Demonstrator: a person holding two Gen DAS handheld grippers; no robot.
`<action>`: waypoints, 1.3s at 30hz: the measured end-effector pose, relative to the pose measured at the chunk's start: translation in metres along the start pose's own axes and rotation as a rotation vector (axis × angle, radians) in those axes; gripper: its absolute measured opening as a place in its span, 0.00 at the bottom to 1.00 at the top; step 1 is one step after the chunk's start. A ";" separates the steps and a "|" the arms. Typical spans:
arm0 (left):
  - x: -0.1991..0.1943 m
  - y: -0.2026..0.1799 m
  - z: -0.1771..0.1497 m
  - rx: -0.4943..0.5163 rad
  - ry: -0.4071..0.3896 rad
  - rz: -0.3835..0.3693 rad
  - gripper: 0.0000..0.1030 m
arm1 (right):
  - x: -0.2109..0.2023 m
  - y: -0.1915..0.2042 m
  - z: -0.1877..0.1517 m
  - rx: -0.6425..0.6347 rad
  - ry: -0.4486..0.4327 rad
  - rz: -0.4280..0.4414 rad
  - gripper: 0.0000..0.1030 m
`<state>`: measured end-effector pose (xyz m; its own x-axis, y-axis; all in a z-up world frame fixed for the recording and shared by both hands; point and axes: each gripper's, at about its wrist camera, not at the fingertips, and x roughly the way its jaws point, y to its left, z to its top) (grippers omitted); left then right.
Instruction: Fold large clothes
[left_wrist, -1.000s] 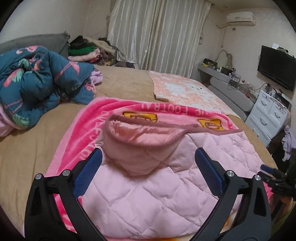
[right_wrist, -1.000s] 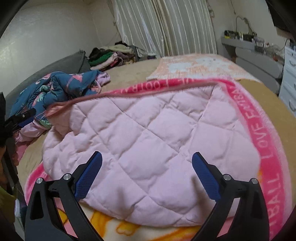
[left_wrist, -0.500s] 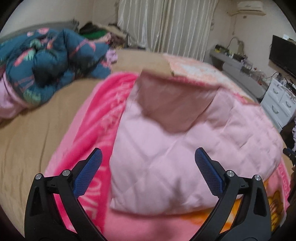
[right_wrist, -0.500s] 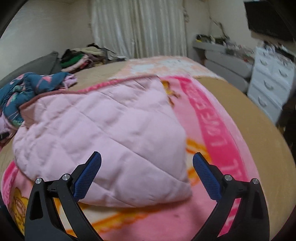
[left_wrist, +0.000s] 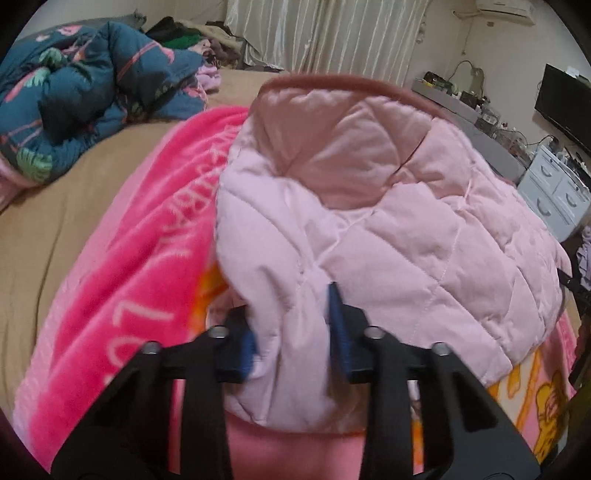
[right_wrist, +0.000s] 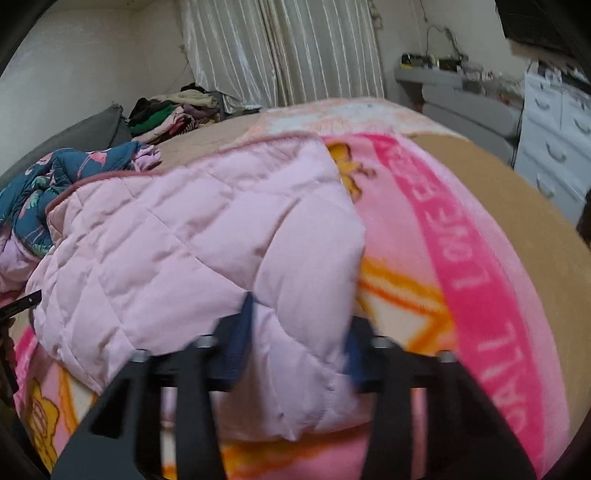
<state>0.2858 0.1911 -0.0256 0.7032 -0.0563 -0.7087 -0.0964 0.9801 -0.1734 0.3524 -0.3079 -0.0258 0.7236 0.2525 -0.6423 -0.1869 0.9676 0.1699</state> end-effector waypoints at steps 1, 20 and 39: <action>0.000 0.000 0.008 -0.011 -0.008 0.004 0.17 | 0.000 0.003 0.008 0.003 -0.007 -0.007 0.21; 0.057 -0.003 0.060 -0.034 0.014 0.129 0.18 | 0.082 -0.003 0.059 0.091 0.072 -0.129 0.18; 0.030 -0.006 0.060 -0.024 0.014 0.152 0.40 | 0.013 0.005 0.046 0.064 -0.010 -0.085 0.78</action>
<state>0.3496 0.1952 -0.0051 0.6696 0.0895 -0.7373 -0.2177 0.9728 -0.0796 0.3918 -0.2994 0.0010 0.7418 0.1690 -0.6490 -0.0818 0.9833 0.1626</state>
